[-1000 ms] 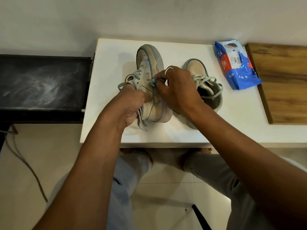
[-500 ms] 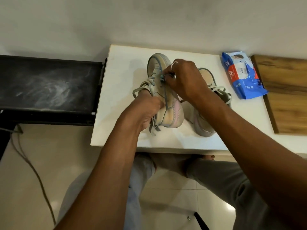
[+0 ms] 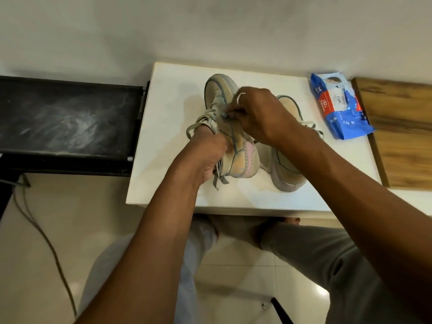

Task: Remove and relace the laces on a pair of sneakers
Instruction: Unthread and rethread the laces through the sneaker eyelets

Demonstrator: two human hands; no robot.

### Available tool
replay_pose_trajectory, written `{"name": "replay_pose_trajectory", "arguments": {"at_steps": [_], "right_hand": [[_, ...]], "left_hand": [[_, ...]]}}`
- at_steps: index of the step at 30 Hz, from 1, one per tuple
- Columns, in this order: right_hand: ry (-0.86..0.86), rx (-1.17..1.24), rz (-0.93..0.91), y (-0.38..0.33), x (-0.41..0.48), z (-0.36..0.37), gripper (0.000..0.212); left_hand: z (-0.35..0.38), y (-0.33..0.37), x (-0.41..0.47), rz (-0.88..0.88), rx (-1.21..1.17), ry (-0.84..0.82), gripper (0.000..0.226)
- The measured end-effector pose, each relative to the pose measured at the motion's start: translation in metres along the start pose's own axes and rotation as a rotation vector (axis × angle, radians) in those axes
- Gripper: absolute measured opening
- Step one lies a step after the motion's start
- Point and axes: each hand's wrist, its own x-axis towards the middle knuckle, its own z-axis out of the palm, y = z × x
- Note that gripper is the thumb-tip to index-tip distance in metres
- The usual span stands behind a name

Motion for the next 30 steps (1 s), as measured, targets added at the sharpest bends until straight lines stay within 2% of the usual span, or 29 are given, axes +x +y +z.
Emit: {"name": "replay_pose_trajectory", "arguments": {"at_steps": [4,11,16,22,26,30], "right_hand": [[-0.071,0.05,0.037,-0.003,-0.022,-0.011,0.021],[0.111,0.047,0.099,-0.001,-0.007,0.008,0.019],[0.122,-0.058,0.061,-0.001,0.022,0.007,0.021],[0.013,-0.041,0.008,0.003,0.035,-0.004,0.027],[-0.071,0.0,-0.061,-0.003,0.013,-0.005,0.02],[-0.091,0.067,-0.087,-0.009,-0.017,-0.004,0.021]], "left_hand": [[0.0,-0.001,0.001,0.009,0.0,0.001,0.052],[0.004,0.001,-0.001,0.009,0.065,0.027,0.055],[0.002,0.002,-0.001,-0.021,0.079,0.023,0.054],[0.001,0.0,-0.002,-0.048,0.022,0.045,0.053],[0.002,0.001,-0.001,-0.061,-0.013,0.059,0.049],[0.002,0.004,-0.005,-0.041,-0.088,0.032,0.056]]}}
